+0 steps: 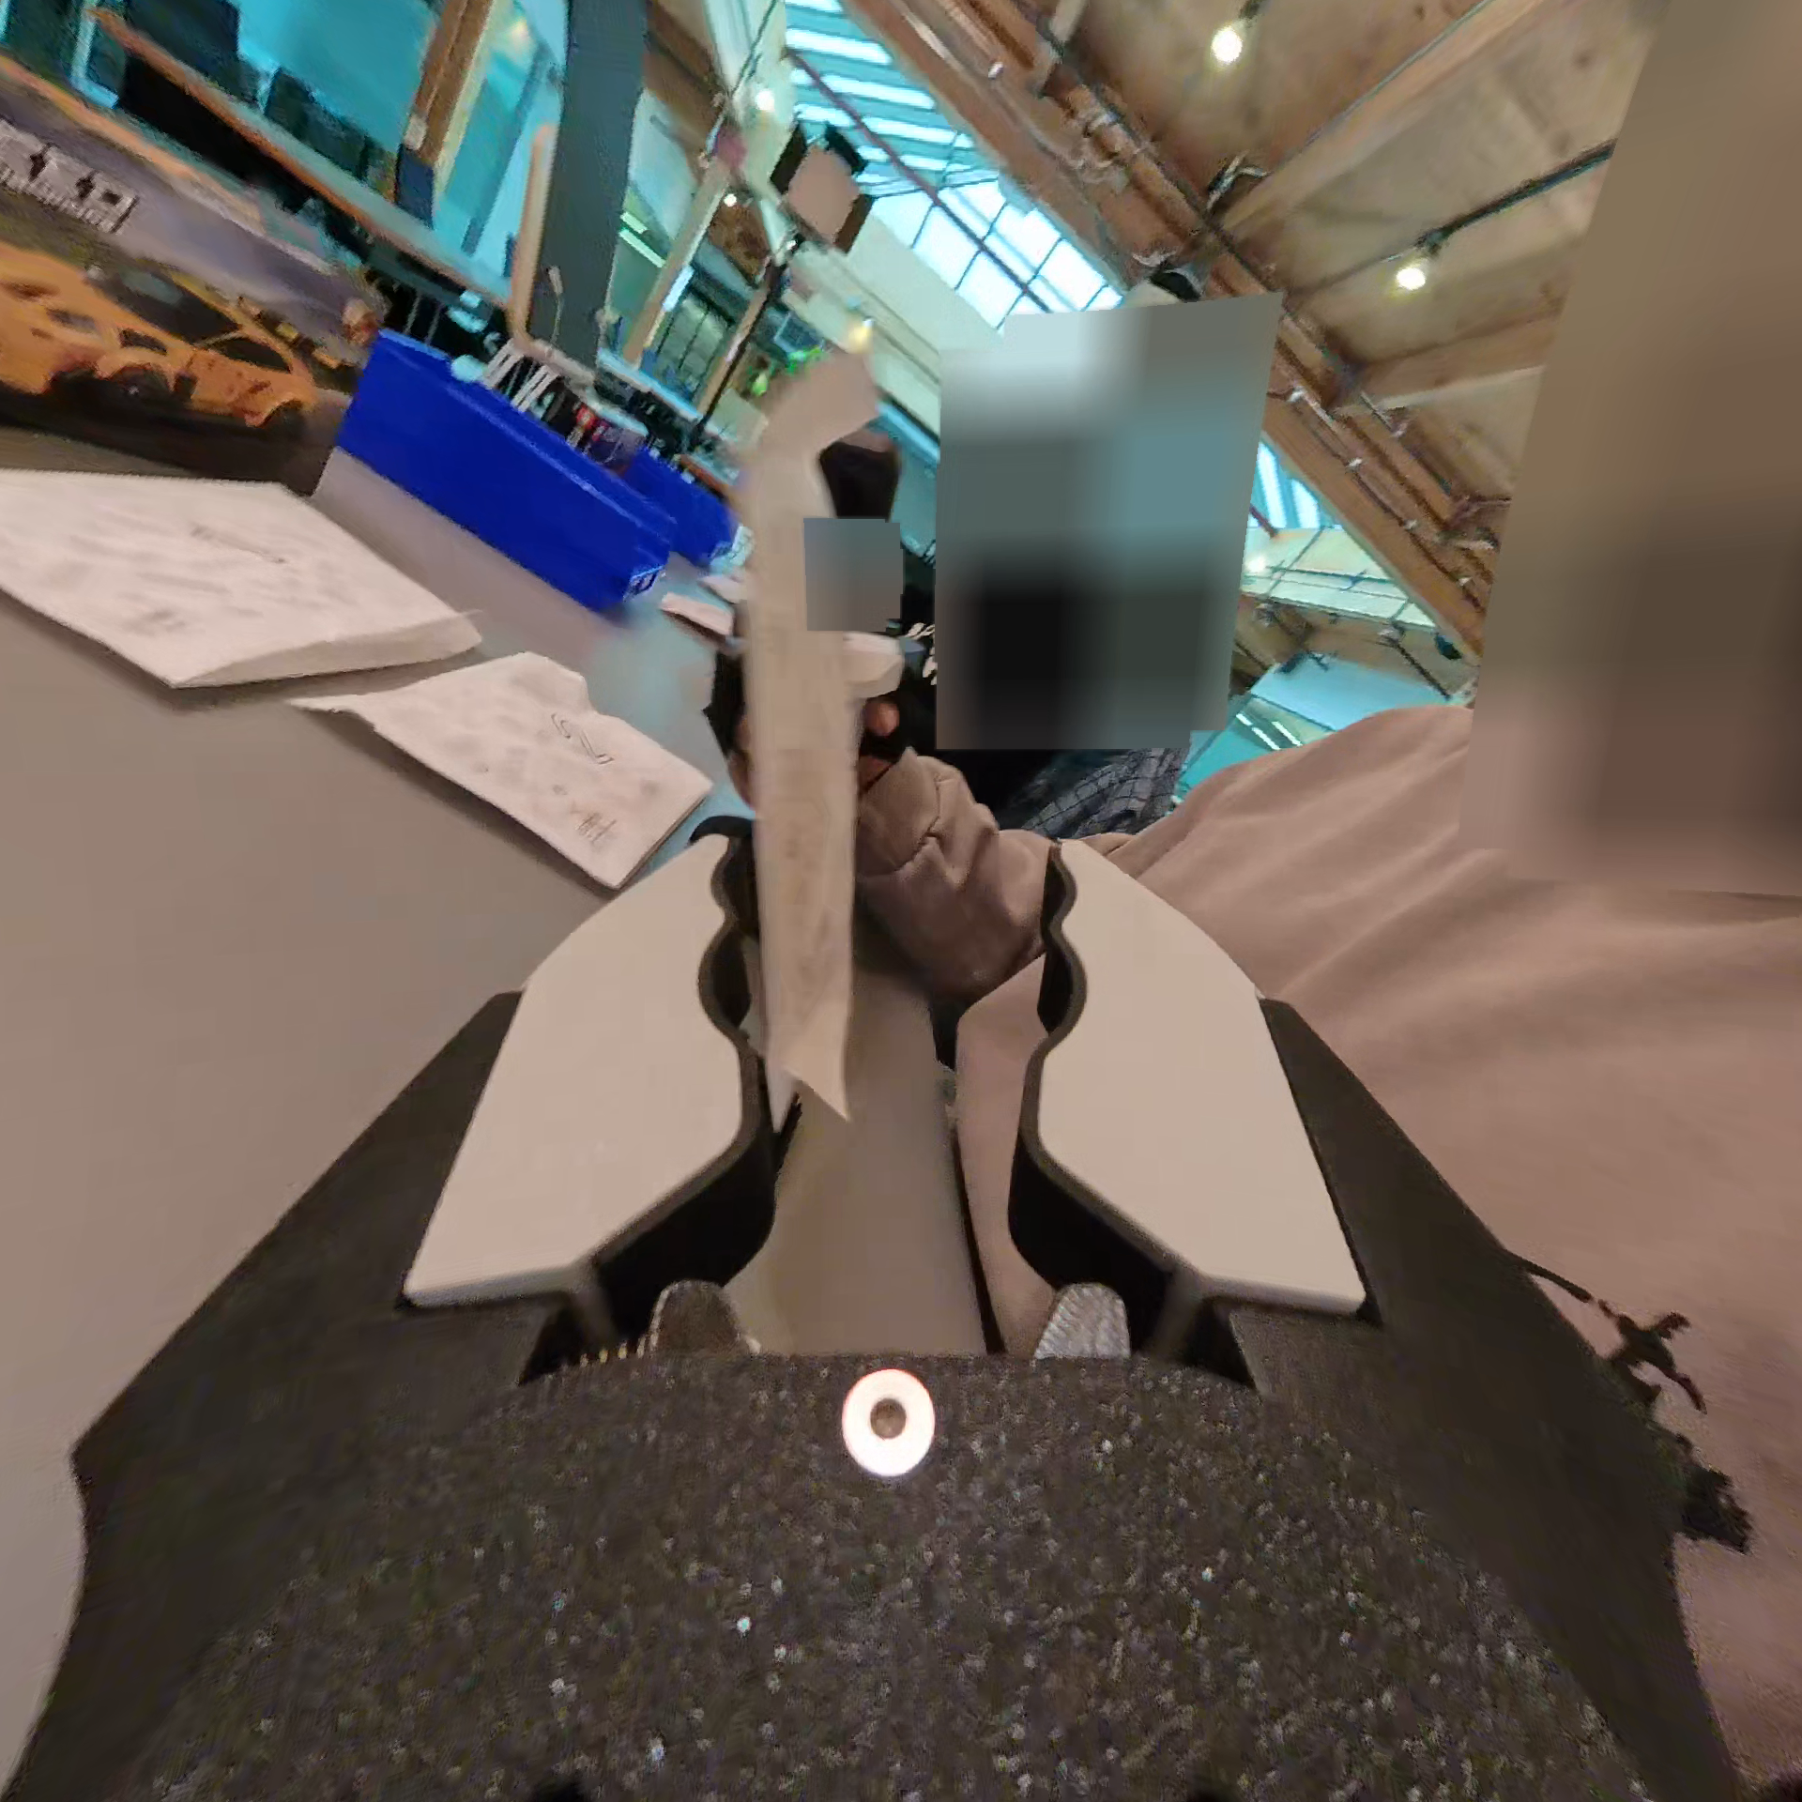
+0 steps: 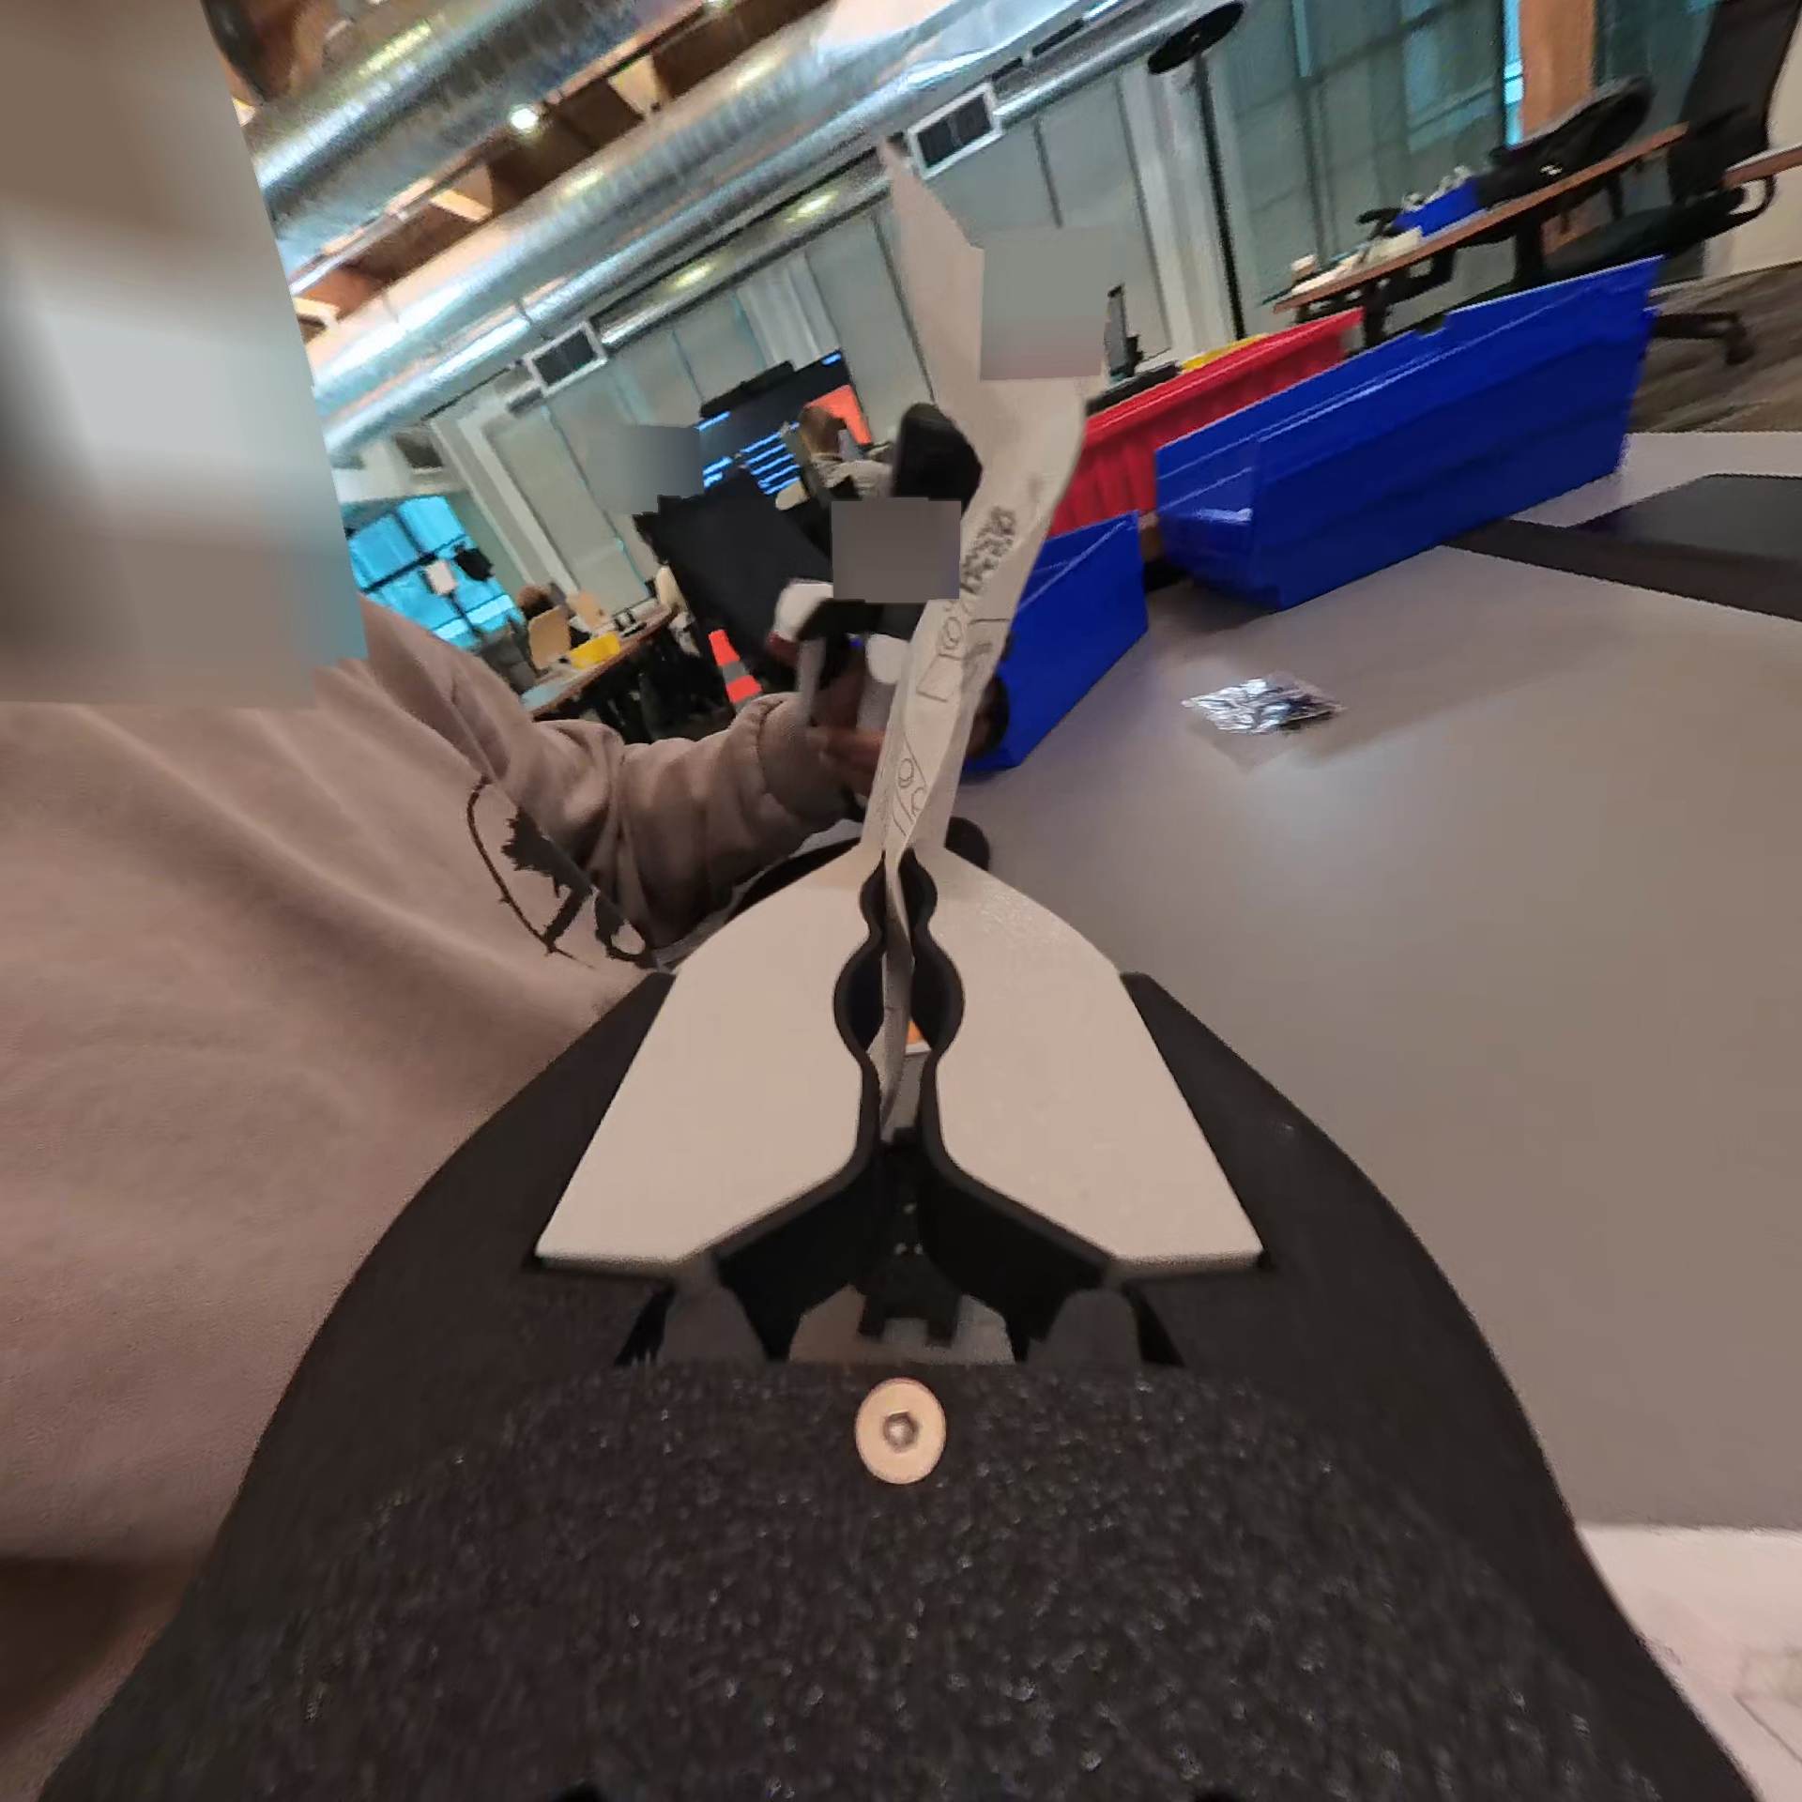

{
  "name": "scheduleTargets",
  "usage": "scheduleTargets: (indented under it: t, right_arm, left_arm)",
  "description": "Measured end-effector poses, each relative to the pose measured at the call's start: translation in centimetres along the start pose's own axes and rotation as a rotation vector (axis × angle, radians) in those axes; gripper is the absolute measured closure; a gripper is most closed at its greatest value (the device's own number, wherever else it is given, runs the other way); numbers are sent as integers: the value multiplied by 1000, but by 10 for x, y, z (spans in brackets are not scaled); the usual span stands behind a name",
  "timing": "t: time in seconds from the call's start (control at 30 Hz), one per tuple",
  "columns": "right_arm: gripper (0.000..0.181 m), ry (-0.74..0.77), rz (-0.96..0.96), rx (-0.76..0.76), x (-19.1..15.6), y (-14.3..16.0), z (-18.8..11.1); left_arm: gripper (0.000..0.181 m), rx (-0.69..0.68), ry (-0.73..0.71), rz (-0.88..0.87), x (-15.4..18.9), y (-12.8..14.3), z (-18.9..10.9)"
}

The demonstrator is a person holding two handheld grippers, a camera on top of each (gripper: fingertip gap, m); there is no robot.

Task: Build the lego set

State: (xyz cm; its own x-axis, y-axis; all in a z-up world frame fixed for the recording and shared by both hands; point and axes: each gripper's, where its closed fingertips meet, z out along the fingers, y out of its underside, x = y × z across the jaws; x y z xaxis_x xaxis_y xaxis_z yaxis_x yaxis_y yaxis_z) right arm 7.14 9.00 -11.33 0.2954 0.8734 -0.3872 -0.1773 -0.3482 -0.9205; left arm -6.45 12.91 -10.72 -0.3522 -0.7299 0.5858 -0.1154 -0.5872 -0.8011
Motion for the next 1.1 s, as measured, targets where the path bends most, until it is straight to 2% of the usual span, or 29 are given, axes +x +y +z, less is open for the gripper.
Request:
scheduleTargets:
  t: [0.13, 0.17, 0.2, 0.3, 0.37, 0.47, 0.53, 0.63, 0.73, 0.83, 0.97, 1.1]
  right_arm:
    - [181, -86, -17, -55, -15, 10, 22]
    - [181, -82, -23, -64, -14, 12, 27]
    - [181, -70, -34, -66, -12, 12, 29]
    - [181, 6, -44, -55, -1, 10, 29]
    - [174, 35, -16, -22, 3, 4, 26]
    - [163, 121, 7, 40, 17, -7, 9]
    - [162, 174, 7, 76, 23, -13, -4]
    - [162, 205, 33, 125, 28, -16, -18]
    - [163, 217, 51, 144, 32, -15, -25]
    - [163, 231, 47, 144, 35, -16, -28]
    - [164, 253, 50, 143, 39, -17, -31]
    - [164, 283, 56, 140, 45, -16, -35]
  left_arm:
    - [131, -158, -102, 45, -15, 33, 15]
    - [148, -153, -81, 48, -11, 34, 18]
    - [167, -139, -71, 50, -8, 32, 18]
    - [169, -145, -136, 124, -8, 27, 17]
    - [169, -130, -167, 159, -4, 19, 11]
    - [170, -23, -238, 185, -1, -16, -16]
    - [170, 64, -332, 212, -2, -48, -47]
    - [169, 249, -464, 214, -4, -105, -111]
    - [169, 444, -644, 169, -23, -161, -193]
    - [170, 642, -796, 46, -58, -200, -281]
    - [169, 846, -964, -130, -116, -221, -378]
    - [170, 985, -1098, -330, -171, -214, -442]
